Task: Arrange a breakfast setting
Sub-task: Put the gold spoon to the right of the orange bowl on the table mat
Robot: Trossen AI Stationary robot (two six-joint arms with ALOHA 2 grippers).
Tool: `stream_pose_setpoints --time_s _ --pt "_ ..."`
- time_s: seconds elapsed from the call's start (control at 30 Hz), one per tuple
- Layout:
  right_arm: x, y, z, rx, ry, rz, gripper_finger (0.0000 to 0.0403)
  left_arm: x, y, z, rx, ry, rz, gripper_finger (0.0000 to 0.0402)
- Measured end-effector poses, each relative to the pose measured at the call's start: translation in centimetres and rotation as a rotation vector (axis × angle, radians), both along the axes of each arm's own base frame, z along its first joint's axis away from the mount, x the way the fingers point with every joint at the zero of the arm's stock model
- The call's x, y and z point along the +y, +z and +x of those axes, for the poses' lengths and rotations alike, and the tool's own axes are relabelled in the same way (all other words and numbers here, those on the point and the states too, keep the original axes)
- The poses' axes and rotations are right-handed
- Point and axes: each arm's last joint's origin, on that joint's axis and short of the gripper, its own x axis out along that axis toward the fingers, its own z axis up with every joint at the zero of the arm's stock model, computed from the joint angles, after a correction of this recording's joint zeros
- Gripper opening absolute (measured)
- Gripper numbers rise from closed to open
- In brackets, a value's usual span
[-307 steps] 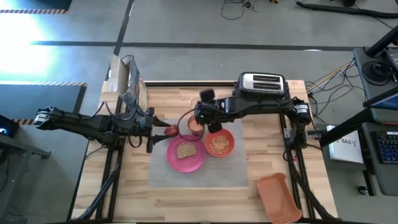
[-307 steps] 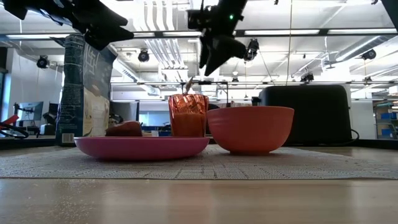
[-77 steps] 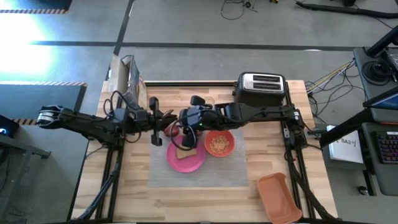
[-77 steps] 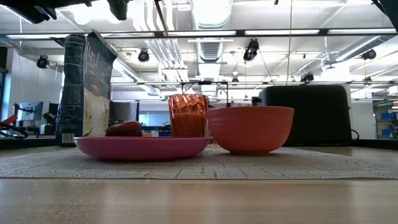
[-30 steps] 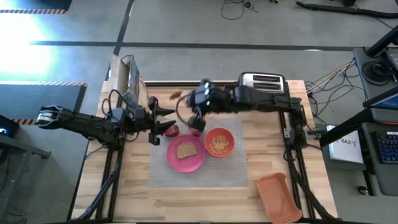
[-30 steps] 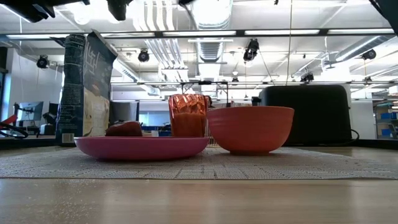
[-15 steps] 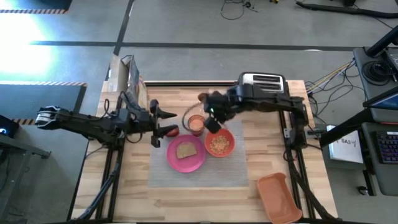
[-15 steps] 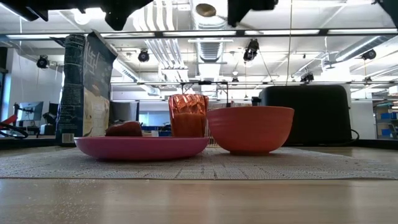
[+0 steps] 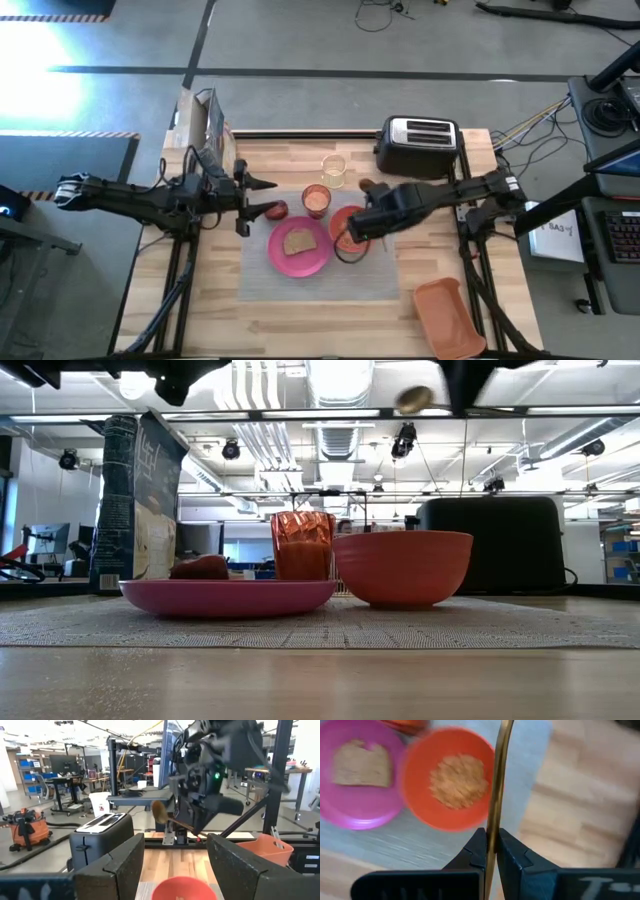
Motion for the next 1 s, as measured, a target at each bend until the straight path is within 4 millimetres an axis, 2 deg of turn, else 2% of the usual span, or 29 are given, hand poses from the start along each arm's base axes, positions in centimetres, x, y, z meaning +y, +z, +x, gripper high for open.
stream_pose_setpoints --time_s 0.13,0.33,0.63,0.77,0.9,1.0 --pt "1.5 -1.7 -1.4 0.027 -0.111 0.022 0.0013 0.1 0.2 -0.9 0.007 0.0 0.0 0.0201" --pt "2.9 -5.1 -2.3 -0.017 -0.202 0.077 0.0013 0.1 0.3 -2.0 0.039 -0.001 -0.001 0.0201" --pt "3.3 -11.6 -1.9 -0.16 -0.233 0.236 0.0013 0.2 0.3 -3.7 0.071 -0.001 0.0 0.0201" --pt "3.2 -12.6 -2.5 -0.18 -0.258 0.251 0.0013 0.3 0.3 -4.6 0.084 -0.001 -0.006 0.0201" --pt "3.2 -11.8 -3.0 -0.219 -0.247 0.253 0.0013 0.3 0.4 -5.2 0.075 -0.002 -0.01 0.0201" --pt "2.8 -11.6 -4.3 -0.17 -0.255 0.251 0.0013 0.4 0.6 -5.5 0.059 -0.002 -0.011 0.0201"
